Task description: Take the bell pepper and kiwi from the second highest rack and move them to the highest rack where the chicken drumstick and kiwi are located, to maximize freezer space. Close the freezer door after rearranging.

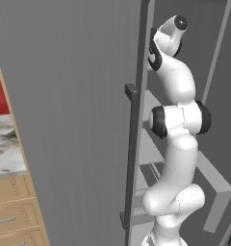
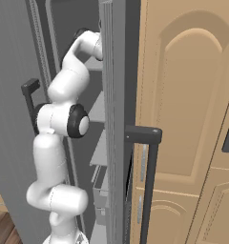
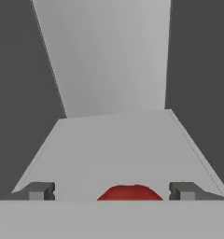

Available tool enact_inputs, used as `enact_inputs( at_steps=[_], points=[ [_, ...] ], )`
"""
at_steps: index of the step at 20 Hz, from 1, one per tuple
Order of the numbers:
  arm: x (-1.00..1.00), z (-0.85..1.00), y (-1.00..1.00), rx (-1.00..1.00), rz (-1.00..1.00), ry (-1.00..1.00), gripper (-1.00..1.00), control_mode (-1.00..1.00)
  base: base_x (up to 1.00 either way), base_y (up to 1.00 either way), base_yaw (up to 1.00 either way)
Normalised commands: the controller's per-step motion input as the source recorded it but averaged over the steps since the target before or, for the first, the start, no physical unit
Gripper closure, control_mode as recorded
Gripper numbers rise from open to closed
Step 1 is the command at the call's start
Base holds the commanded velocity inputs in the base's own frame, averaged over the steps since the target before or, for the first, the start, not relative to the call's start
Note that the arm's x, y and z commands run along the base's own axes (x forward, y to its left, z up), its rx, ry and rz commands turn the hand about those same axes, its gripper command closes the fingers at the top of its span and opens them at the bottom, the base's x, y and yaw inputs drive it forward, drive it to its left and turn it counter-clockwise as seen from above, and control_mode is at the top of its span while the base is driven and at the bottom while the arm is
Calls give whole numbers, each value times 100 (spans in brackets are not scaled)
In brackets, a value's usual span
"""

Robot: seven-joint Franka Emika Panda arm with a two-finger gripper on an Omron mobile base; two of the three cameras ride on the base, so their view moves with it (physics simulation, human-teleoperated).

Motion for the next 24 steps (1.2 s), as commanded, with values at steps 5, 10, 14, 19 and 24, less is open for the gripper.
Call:
enact_inputs(
  at_steps=[5,10,14,19,24],
  points=[
    [-18,10,0,0,2,0,-100,-100,0,0,0],
    [-86,-7,11,0,2,-1,-100,-100,0,0,0],
    [-100,-20,29,-2,0,-9,-100,-100,0,0,0],
    [-100,-37,47,-4,0,-13,-100,-100,0,0,0],
    [-100,-10,28,-1,0,-13,-100,-100,0,0,0]
  ],
)
